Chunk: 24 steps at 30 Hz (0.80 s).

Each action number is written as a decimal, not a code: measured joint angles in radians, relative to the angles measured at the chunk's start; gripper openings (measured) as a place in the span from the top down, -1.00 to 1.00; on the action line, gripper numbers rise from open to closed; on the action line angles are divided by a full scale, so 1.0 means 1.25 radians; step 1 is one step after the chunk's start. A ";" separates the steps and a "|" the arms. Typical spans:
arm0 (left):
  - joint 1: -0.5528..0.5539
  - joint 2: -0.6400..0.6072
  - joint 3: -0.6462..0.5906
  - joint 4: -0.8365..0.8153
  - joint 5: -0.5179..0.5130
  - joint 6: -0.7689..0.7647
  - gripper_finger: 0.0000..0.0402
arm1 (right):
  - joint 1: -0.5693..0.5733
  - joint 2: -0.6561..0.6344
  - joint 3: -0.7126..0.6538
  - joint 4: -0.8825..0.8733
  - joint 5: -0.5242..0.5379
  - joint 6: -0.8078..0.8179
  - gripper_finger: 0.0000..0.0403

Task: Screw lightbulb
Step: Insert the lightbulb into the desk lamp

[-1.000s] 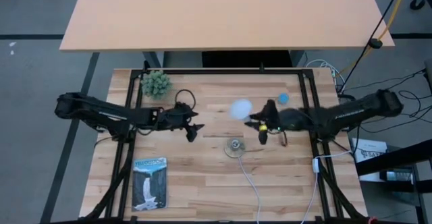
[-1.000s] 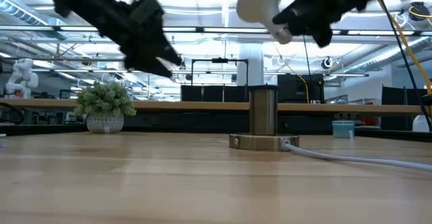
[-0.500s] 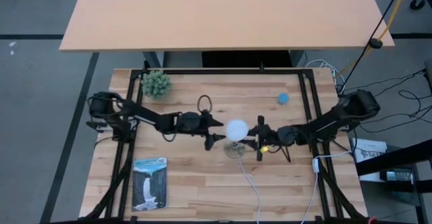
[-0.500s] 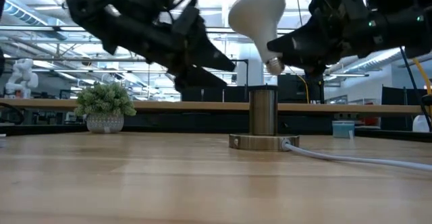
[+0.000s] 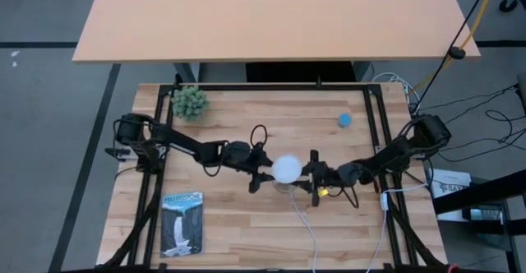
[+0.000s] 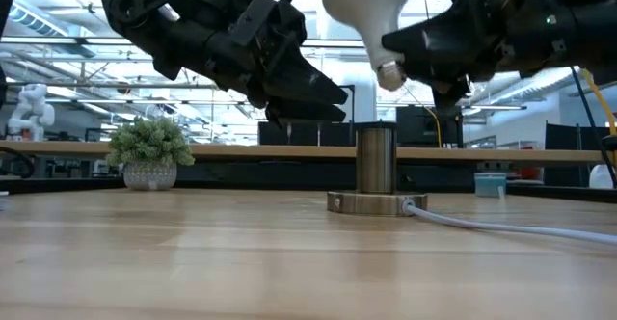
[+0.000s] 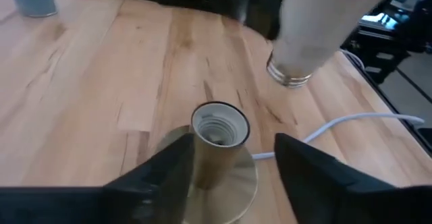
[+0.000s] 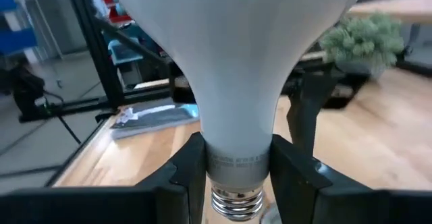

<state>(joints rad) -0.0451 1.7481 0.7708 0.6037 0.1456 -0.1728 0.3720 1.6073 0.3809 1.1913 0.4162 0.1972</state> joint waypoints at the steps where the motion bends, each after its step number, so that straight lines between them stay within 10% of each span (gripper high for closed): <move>1: -0.003 0.000 0.000 0.000 0.000 0.002 0.08 | 0.002 0.001 0.008 -0.019 0.001 -0.020 0.42; 17: 0.016 0.000 0.000 0.012 -0.011 0.023 0.52 | -0.024 0.061 0.064 -0.183 0.087 -0.004 0.40; 24: 0.015 0.000 -0.001 0.036 -0.011 0.022 0.52 | -0.025 0.061 0.064 -0.235 0.084 0.081 -0.02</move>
<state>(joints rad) -0.0259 1.7478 0.7696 0.6491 0.1314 -0.1448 0.3412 1.6838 0.4607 0.8979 0.5213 0.2985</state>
